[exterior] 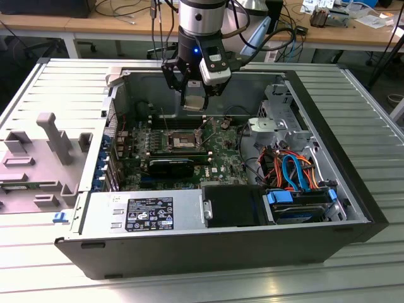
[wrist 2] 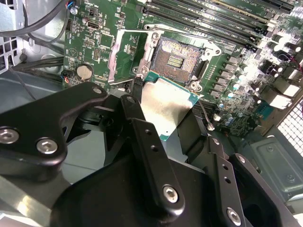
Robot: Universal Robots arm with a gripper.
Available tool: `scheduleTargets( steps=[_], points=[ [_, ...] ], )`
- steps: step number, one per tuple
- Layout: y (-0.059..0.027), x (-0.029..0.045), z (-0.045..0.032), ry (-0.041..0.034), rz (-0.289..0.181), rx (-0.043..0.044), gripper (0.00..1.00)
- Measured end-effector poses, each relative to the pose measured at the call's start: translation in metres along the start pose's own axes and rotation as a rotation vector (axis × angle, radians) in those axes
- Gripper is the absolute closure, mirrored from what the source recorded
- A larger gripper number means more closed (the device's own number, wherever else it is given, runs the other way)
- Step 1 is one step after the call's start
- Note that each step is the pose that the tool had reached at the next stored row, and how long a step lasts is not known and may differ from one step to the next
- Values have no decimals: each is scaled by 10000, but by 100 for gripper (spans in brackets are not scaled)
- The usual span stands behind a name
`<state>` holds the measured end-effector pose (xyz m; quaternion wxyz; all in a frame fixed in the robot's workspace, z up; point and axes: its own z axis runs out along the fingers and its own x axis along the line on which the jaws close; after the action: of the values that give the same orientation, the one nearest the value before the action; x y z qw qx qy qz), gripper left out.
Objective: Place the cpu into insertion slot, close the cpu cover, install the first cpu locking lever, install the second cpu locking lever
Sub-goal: 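Place the cpu into insertion slot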
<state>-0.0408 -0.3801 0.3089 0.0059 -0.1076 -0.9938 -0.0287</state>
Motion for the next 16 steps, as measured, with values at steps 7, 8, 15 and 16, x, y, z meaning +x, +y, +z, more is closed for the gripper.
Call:
scheduleTargets(
  steps=[7,8,15,16],
  points=[
    [0,0,4,-2,30,0,46],
    [0,0,4,-2,33,0,46],
    [-1,0,15,-7,121,-3,46],
    [-1,0,16,-7,124,-2,46]
  ],
)
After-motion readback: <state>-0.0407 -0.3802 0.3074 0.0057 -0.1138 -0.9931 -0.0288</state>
